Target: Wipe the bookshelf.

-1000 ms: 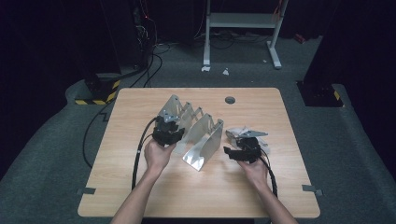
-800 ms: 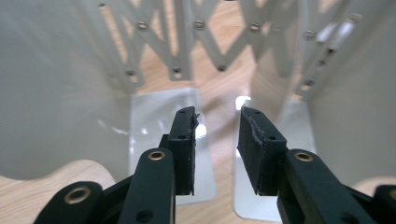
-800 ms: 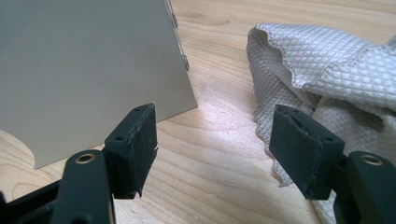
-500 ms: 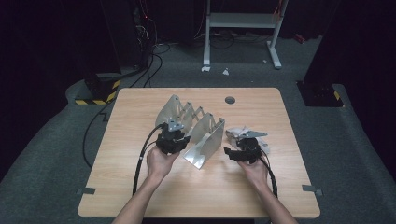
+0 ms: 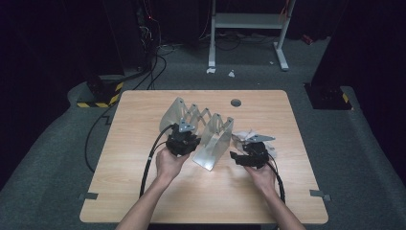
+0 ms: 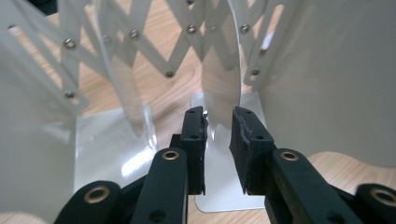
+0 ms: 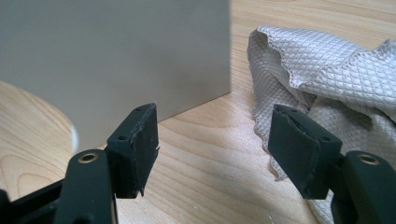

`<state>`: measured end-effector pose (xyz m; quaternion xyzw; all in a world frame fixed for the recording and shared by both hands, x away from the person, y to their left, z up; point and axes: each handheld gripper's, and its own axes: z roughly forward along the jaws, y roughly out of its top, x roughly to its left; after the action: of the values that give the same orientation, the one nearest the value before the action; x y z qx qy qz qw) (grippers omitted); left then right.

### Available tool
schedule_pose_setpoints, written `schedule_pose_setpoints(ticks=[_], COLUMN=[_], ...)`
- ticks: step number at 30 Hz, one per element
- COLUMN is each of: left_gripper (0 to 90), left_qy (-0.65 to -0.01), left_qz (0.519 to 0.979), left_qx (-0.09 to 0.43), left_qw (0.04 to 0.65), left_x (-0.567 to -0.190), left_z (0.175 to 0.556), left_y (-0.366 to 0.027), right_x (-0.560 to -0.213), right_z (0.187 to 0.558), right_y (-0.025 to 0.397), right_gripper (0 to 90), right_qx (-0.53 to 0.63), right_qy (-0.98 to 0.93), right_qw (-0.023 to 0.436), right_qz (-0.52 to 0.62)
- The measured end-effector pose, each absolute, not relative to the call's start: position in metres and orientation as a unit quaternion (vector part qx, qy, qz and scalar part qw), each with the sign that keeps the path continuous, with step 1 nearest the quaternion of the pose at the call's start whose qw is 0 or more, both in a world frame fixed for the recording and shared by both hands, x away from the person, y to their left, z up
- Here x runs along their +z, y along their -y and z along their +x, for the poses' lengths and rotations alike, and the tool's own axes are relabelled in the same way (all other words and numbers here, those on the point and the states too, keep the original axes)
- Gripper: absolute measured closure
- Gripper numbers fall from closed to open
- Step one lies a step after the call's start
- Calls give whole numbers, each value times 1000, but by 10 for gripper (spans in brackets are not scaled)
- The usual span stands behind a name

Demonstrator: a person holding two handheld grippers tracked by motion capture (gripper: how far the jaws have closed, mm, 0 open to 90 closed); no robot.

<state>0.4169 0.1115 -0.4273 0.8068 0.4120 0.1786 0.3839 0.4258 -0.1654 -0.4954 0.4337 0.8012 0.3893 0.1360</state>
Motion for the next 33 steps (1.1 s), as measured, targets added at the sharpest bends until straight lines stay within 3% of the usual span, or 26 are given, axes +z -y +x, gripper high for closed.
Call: schedule_pose_setpoints(ticks=[17,20,26,33], left_gripper=[736,695,606,579], left_qy=[-400,-401,-421,-461], left_qz=[812,813,800,782], left_qx=[172,173,177,194], left_qw=[388,384,390,372], left_x=[-424,-425,-434,-450], left_z=[435,435,421,401], left_y=[-86,-85,-109,-154], right_x=[-503,-503,-502,-503], right_z=[405,401,399,401], right_y=[162,158,152,146], right_gripper=[310,305,312,356], right_qx=[395,400,397,402], right_qy=[-808,-808,-812,-802], right_qw=[123,118,123,138], right_qz=[419,415,410,420])
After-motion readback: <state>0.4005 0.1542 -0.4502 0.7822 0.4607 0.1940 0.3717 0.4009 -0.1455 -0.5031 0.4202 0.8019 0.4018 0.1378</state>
